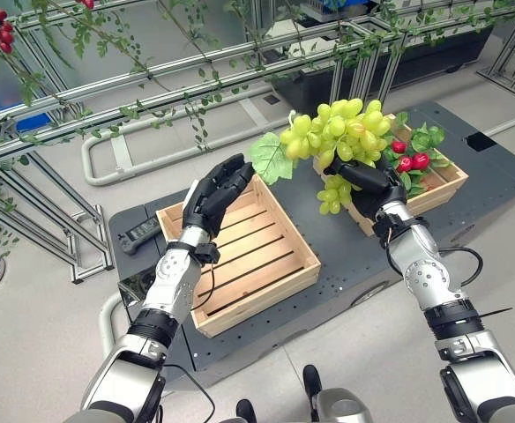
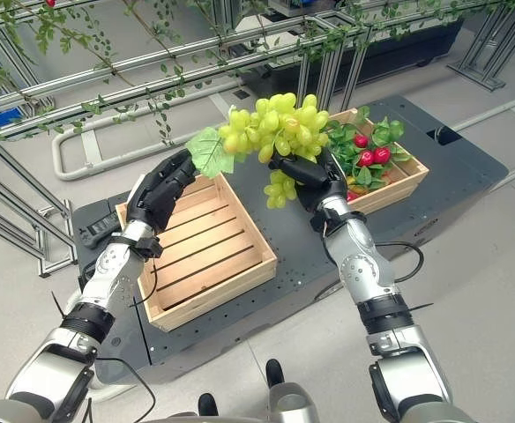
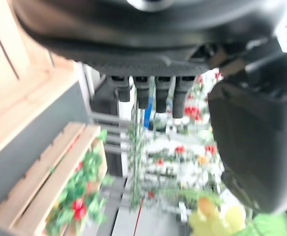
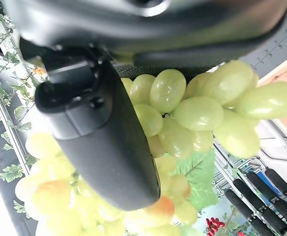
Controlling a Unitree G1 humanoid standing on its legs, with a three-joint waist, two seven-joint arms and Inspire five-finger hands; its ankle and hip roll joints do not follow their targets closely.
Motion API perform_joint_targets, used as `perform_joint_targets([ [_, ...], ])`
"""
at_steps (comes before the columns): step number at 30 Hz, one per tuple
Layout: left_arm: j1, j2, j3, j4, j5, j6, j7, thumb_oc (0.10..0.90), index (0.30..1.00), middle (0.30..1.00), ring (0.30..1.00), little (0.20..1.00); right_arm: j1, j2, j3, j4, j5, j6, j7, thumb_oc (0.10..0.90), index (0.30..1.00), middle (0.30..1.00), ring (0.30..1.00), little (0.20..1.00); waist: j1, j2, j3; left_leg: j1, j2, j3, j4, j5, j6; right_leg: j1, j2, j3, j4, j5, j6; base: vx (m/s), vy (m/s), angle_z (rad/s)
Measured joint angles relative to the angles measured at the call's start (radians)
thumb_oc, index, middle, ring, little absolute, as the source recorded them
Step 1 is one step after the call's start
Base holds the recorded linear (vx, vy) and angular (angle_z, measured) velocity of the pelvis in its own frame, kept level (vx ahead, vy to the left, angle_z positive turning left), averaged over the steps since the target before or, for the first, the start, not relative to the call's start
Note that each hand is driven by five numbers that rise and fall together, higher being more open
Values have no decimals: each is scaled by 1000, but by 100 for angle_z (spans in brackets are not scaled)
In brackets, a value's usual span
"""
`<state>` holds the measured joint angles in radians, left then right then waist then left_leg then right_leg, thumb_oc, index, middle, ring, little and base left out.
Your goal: Pick up the fruits from the basket on one side to the basket on the other side
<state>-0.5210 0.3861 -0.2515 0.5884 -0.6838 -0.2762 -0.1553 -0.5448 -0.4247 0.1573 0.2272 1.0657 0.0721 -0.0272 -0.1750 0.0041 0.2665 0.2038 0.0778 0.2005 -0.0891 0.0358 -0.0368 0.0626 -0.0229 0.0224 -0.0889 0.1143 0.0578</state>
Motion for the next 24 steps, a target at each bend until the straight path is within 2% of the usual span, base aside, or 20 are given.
perform_joint_targets([
  [5, 14, -39, -9, -2, 0, -5, -7, 800, 900, 900, 900, 900, 19, 0, -1, -4, -8, -3, 0, 400, 300, 300, 300, 300, -13, 0, 0, 1, 0, 3, 0, 0, 0, 0, 1, 3, 0, 0, 0, 0, 0, 0],
  [8, 60, -72, -9, -28, -1, -41, 15, 800, 900, 900, 900, 900, 67, 0, -18, -65, -52, -5, 0, 400, 300, 300, 300, 300, -16, 0, 0, 1, 2, 8, 0, -2, -1, -3, 3, 7, 0, 0, 0, -10, -15, -4],
  [12, 169, -128, 8, -69, -39, -84, 62, 800, 900, 900, 900, 900, 138, -1, -44, -145, -83, -5, 1, 400, 300, 300, 300, 300, -18, -2, -3, 3, 3, 25, 0, -7, -4, -12, 11, 30, 0, 1, -1, -37, 14, -18],
  [14, 237, -155, 27, -90, -39, -99, 84, 800, 900, 900, 900, 900, 169, 1, -57, -159, -82, -5, 8, 400, 300, 300, 300, 300, -10, -14, -8, -6, -6, -6, 20, -16, -10, -34, 20, 74, 8, 0, 0, -76, 70, -53],
  [15, 293, -153, 30, -111, -38, -113, 110, 800, 900, 900, 900, 900, 180, 8, -57, -158, -82, -5, 11, 400, 300, 300, 300, 300, 24, -38, -11, -19, -23, -98, 75, -28, 5, -50, 22, 138, 19, 15, -6, -100, 72, -159],
  [16, 353, -148, 37, -127, -38, -126, 154, 800, 900, 900, 900, 900, 182, 19, -44, -155, -80, -5, 11, 400, 300, 300, 300, 300, 74, -70, -12, -60, -93, -284, 150, -81, 58, -68, 7, 252, 22, 27, 0, -150, 109, -201],
  [17, 377, -152, 44, -131, -38, -128, 169, 800, 900, 900, 900, 900, 179, 16, -35, -156, -78, -5, 14, 400, 300, 300, 300, 300, 106, -73, -13, -46, -124, -341, 138, -86, 64, -81, -2, 277, 24, 20, 4, -206, 127, -219],
  [18, 415, -147, 50, -151, -37, -127, 212, 800, 900, 900, 900, 900, 166, 32, -13, -151, -79, -16, 16, 400, 300, 300, 300, 300, 121, -78, -14, -70, -206, -427, 159, -117, 109, -108, 1, 339, 31, 33, 25, -246, 103, -195],
  [19, 427, -148, 67, -165, -36, -127, 236, 800, 900, 900, 900, 900, 165, 42, -5, -155, -79, -37, 16, 400, 300, 300, 300, 300, 124, -69, -14, -101, -234, -408, 158, -119, 125, -145, 13, 340, 58, 30, 31, -230, 58, -170],
  [20, 417, -139, 73, -164, -35, -126, 259, 800, 900, 900, 900, 900, 180, 58, 1, -155, -79, -57, 13, 400, 300, 300, 300, 300, 110, -69, -10, -116, -231, -376, 165, -87, 139, -155, 19, 297, 62, 44, 46, -246, 21, -131],
  [21, 410, -128, 83, -165, -29, -126, 281, 800, 900, 900, 900, 900, 214, 67, 10, -164, -79, -65, 10, 400, 300, 300, 300, 300, 100, -98, -12, -111, -234, -349, 161, -80, 142, -169, -3, 262, 69, 42, 45, -236, 9, -69],
  [23, 392, -127, 80, -170, -11, -126, 299, 800, 900, 900, 900, 900, 249, 66, 9, -172, -79, -77, 10, 400, 300, 300, 300, 300, 76, -103, -15, -117, -231, -323, 157, -71, 157, -181, -36, 201, 81, 37, 40, -287, 10, -58],
  [24, 392, -121, 83, -185, 17, -127, 315, 800, 900, 900, 900, 900, 252, 66, 13, -172, -76, -77, 11, 400, 300, 300, 300, 300, 94, -89, -12, -118, -204, -233, 137, -69, 160, -203, -53, 113, 122, 33, 36, -341, 4, -123],
])
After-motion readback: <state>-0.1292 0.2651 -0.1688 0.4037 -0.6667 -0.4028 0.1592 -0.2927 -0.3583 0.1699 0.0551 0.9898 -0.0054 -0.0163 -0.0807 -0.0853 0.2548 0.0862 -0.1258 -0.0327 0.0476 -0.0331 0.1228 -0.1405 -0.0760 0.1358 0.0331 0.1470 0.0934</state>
